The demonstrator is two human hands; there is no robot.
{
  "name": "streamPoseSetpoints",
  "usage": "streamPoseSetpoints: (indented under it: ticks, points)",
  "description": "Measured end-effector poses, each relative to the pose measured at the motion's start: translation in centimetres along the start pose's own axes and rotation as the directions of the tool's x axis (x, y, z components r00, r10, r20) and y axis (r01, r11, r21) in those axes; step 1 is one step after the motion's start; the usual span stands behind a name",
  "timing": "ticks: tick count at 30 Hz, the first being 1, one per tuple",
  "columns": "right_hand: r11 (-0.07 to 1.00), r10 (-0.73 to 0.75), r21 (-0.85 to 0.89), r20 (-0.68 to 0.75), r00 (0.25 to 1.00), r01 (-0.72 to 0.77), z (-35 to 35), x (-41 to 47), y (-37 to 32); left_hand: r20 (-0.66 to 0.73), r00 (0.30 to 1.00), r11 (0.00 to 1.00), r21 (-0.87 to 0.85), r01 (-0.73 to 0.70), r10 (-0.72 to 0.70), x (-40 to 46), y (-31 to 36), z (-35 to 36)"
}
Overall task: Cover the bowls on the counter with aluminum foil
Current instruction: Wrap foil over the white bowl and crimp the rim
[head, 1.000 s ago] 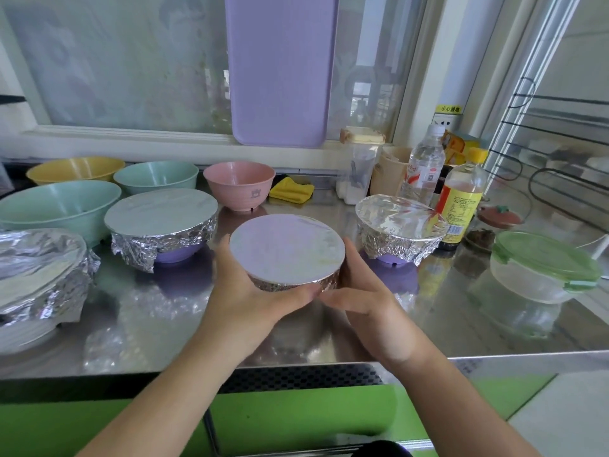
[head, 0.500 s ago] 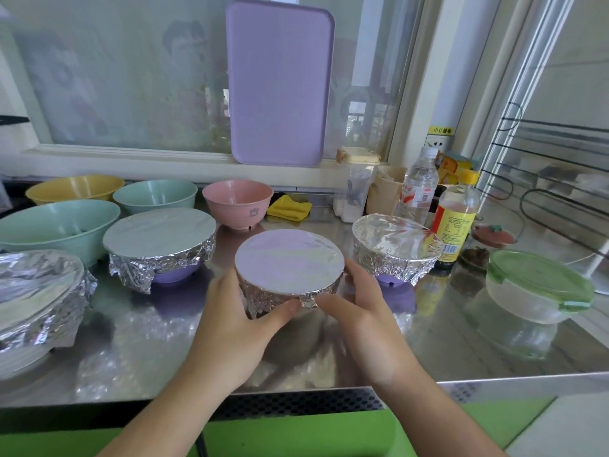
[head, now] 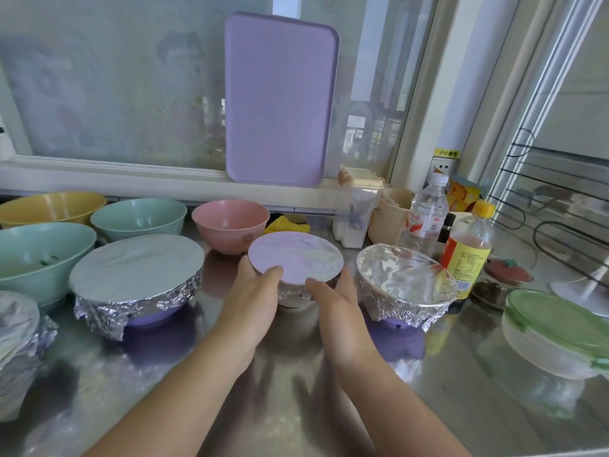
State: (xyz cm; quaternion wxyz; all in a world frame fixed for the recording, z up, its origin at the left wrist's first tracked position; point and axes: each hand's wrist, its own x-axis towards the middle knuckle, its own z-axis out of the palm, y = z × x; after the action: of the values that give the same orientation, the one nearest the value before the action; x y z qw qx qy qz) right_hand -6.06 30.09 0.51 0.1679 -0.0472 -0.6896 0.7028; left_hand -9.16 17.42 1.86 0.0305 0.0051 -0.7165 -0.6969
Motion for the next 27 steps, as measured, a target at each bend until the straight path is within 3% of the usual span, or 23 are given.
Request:
streamPoseSetpoints:
  ticks: [7, 14, 21, 27]
  points:
    - [0.986, 0.069, -0.136, -0.195, 0.978, -0.097, 2.2, 4.6, 0.4, 0.067, 0.997, 0.997, 0.059, -0.046, 0.042, 6.0, -0.6, 3.0]
    - [0.957, 0.095, -0.237, -0.288, 0.953, -0.167, 2.2, 8.2, 1.1, 0.129, 0.989, 0.993, 0.083, -0.088, 0.076, 9.1, -0.7, 5.4]
    - [0.936, 0.155, -0.275, -0.239, 0.959, -0.22, 0.6, 7.8, 0.9, 0.145, 0.988, 0.993, 0.096, -0.067, 0.053, 8.7, -0.2, 5.2]
    - [0.892, 0.201, -0.399, -0.068, 0.977, -0.211, 3.0, 3.8, -1.8, -0.005, 1.0, 1.0, -0.014, -0.028, 0.028, 5.4, -0.3, 1.4]
